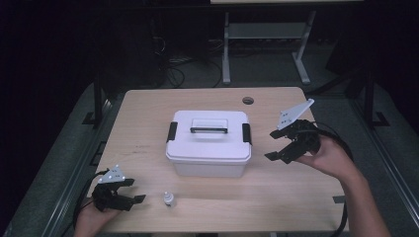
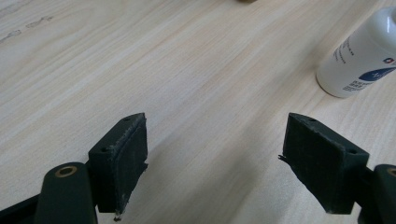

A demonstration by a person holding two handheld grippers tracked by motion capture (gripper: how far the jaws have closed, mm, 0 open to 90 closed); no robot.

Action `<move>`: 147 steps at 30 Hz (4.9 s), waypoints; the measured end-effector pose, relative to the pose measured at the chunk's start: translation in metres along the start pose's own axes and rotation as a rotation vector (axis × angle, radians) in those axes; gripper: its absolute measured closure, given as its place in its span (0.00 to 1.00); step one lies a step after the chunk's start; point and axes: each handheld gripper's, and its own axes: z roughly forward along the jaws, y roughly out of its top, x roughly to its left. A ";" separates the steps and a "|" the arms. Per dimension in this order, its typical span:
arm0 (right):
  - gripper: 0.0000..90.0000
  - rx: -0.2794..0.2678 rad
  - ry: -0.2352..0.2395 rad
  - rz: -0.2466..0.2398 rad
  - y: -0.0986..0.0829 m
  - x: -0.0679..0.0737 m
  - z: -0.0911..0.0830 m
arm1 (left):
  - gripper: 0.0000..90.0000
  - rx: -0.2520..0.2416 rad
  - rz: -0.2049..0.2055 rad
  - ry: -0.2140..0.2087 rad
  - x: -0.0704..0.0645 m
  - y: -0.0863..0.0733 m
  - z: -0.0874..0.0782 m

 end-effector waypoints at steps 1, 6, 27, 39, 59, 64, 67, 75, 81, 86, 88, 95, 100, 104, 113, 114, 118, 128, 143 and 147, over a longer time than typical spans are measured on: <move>0.28 -0.001 0.002 -0.003 0.002 0.000 0.000 | 0.24 0.000 0.000 0.000 0.000 0.000 0.000; 0.29 0.001 0.015 -0.029 0.012 -0.003 0.001 | 0.24 -0.001 0.003 -0.003 0.000 0.001 0.000; 0.29 0.006 0.055 -0.109 0.055 -0.011 0.009 | 0.24 -0.004 0.000 -0.006 0.001 0.000 0.000; 0.29 0.017 0.084 -0.157 0.083 -0.013 0.023 | 0.24 -0.011 -0.003 -0.010 0.001 0.000 -0.001; 0.33 0.029 0.128 -0.233 0.131 -0.008 0.049 | 0.24 -0.026 -0.012 -0.013 0.002 -0.001 -0.003; 0.34 0.037 0.141 -0.248 0.140 -0.008 0.060 | 0.24 -0.026 -0.015 -0.011 0.003 -0.002 -0.003; 0.37 0.042 0.144 -0.262 0.145 -0.009 0.067 | 0.24 -0.029 -0.014 -0.009 0.003 -0.002 -0.004; 0.52 0.072 0.149 -0.269 0.149 -0.013 0.084 | 0.24 -0.026 -0.017 -0.011 0.003 -0.002 -0.004; 0.68 0.099 0.160 -0.270 0.150 -0.017 0.089 | 0.25 -0.030 -0.022 -0.012 0.004 -0.002 -0.005; 0.78 0.114 0.152 -0.270 0.154 -0.020 0.092 | 0.25 -0.027 -0.019 -0.015 0.003 -0.001 -0.003; 0.79 0.110 0.147 -0.269 0.158 -0.022 0.091 | 0.25 -0.026 -0.009 -0.016 0.003 0.000 -0.003; 0.84 0.125 0.153 -0.258 0.164 -0.026 0.097 | 0.25 -0.030 -0.009 -0.020 0.002 0.001 -0.003; 0.87 0.135 0.160 -0.257 0.165 -0.027 0.102 | 0.25 -0.031 -0.012 -0.021 0.003 0.000 -0.003; 0.92 0.135 0.169 -0.264 0.166 -0.027 0.103 | 0.25 -0.032 -0.011 -0.020 0.003 0.000 -0.004; 0.93 0.131 0.198 -0.261 0.167 -0.030 0.103 | 0.25 -0.033 -0.011 -0.022 0.003 0.000 -0.004; 0.93 0.130 0.201 -0.262 0.167 -0.030 0.103 | 0.25 -0.034 -0.012 -0.022 0.003 0.000 -0.004; 0.93 0.127 0.205 -0.263 0.167 -0.031 0.102 | 0.25 -0.035 -0.012 -0.023 0.003 0.000 -0.004; 0.93 0.105 0.188 -0.278 0.171 -0.028 0.093 | 0.25 -0.034 -0.013 -0.023 0.003 0.000 -0.004; 0.94 0.046 0.139 -0.295 0.179 -0.022 0.063 | 0.25 -0.042 -0.005 -0.025 0.002 0.001 -0.004; 0.94 0.051 0.126 -0.300 0.177 -0.020 0.057 | 0.25 -0.041 -0.008 -0.027 0.002 0.002 -0.004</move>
